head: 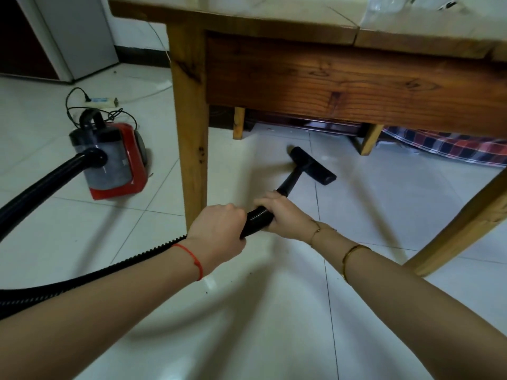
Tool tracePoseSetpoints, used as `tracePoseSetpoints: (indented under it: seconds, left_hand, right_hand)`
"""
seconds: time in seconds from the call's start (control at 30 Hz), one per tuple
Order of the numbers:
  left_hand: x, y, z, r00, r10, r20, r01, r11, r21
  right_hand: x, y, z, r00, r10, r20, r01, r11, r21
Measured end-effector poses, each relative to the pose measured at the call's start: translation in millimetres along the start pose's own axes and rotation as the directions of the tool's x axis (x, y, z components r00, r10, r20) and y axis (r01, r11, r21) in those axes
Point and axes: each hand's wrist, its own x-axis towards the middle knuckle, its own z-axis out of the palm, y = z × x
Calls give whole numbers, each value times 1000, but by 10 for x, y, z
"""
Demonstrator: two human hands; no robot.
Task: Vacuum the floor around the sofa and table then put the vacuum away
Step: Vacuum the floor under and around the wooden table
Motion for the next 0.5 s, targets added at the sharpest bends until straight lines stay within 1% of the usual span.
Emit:
tracePoseSetpoints:
  seconds: [0.27, 0.4, 0.5]
  left_hand:
    - [-517, -497, -52, 996, -85, 14, 84, 996, 37]
    - [-579, -611, -38, 994, -105, 33, 102, 991, 89]
    - [-496, -594, -2, 992, -112, 50, 106, 988, 112]
  right_hand:
    - [235, -670, 224, 997, -70, 35, 70, 997, 27]
    - [332, -784, 322, 998, -55, 24, 56, 998, -18]
    - [366, -722, 315, 1000, -25, 5, 25, 999, -43]
